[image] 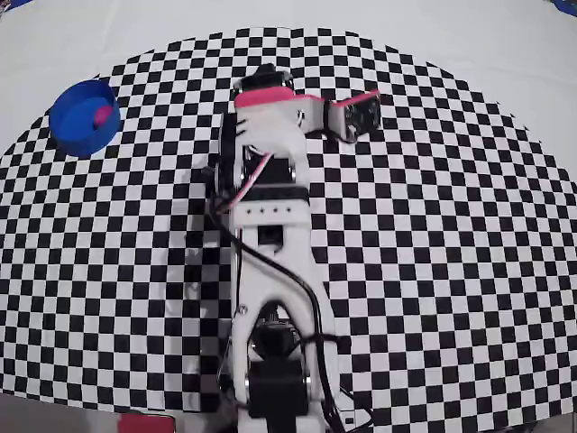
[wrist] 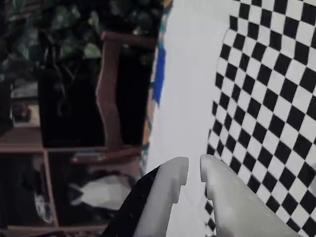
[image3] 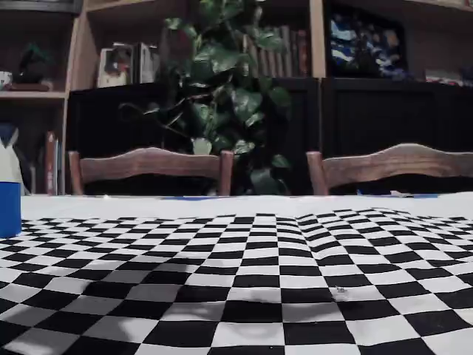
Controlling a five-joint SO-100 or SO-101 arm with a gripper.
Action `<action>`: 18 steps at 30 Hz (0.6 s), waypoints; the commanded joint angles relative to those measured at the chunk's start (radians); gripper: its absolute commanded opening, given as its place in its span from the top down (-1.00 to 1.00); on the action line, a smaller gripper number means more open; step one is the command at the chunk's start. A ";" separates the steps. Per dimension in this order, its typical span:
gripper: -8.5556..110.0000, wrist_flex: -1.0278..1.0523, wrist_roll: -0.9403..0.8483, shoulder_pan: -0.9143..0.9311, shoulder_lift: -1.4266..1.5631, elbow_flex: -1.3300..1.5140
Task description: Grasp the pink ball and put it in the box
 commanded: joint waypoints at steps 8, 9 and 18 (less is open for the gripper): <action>0.86 0.222 0.112 -0.006 0.598 0.433; 0.86 0.242 0.121 -0.005 0.640 0.457; 0.86 0.354 0.135 -0.025 0.928 0.719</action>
